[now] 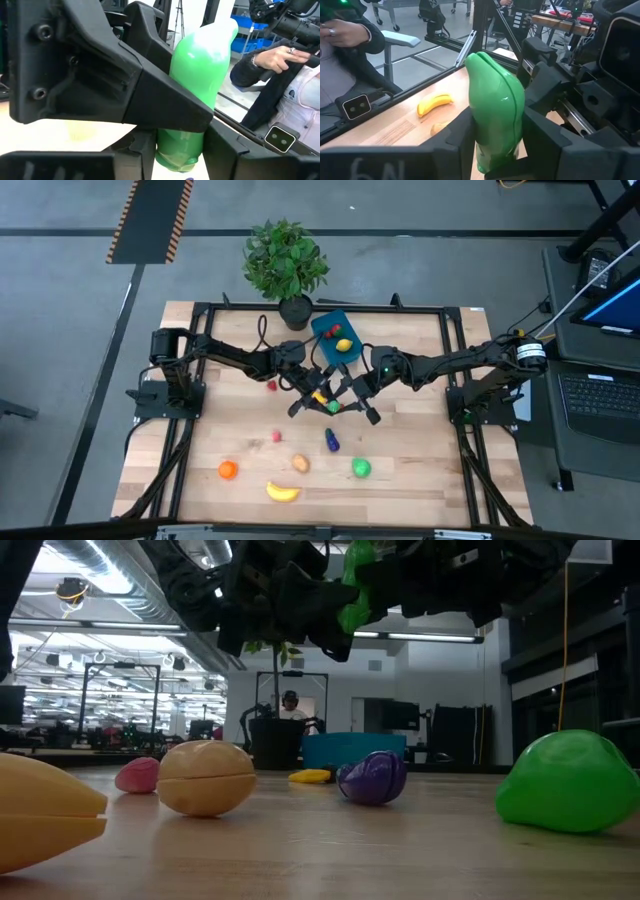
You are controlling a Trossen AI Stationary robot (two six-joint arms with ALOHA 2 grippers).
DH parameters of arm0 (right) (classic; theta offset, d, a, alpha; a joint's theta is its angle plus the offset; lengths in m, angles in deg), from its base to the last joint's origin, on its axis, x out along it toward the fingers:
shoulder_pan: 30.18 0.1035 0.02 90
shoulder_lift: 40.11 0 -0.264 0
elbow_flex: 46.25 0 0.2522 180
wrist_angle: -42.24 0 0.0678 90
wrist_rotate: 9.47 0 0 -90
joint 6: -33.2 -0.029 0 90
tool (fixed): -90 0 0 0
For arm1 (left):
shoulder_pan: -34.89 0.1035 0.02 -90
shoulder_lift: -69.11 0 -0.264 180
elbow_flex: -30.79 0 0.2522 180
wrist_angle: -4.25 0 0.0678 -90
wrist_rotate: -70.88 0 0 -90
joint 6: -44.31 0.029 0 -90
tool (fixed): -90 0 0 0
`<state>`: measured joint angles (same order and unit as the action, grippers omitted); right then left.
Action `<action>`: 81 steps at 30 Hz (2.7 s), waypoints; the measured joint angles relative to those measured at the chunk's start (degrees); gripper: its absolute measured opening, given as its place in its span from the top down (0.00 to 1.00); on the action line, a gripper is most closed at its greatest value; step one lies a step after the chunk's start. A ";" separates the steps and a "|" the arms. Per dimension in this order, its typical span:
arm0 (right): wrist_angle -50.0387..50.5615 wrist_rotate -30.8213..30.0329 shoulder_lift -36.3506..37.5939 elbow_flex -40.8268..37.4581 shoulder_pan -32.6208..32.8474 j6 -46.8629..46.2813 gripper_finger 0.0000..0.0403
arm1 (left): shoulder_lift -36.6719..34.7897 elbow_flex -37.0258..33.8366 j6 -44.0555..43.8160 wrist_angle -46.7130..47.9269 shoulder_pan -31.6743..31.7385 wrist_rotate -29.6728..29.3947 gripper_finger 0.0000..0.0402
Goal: Pick and placing Produce into tupperware
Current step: Put the string bean into the blue bin
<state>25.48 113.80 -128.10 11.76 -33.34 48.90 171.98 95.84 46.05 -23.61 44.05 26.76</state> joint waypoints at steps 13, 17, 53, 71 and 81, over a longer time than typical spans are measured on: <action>0.09 0.07 0.00 -0.02 0.00 -0.17 0.67 | -0.01 0.00 0.30 0.04 0.01 -2.43 0.53; 0.11 0.03 0.00 -0.02 -0.03 -0.19 0.67 | -0.02 -0.02 -0.52 0.22 0.42 -2.35 0.53; 1.96 -5.17 -0.04 -0.02 -16.11 -8.15 0.67 | -33.42 -29.89 1.78 2.88 9.26 -25.61 0.53; 1.64 -18.66 -0.02 -0.02 -25.04 -9.20 0.67 | -47.56 -39.10 1.65 3.39 13.28 -38.60 0.53; 1.62 -28.05 0.00 -0.02 -27.26 -9.40 0.67 | -47.54 -39.12 4.81 3.54 13.45 -39.09 0.53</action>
<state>27.10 85.75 -128.10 11.74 -60.60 39.50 124.44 56.71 50.86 -20.07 57.50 -12.33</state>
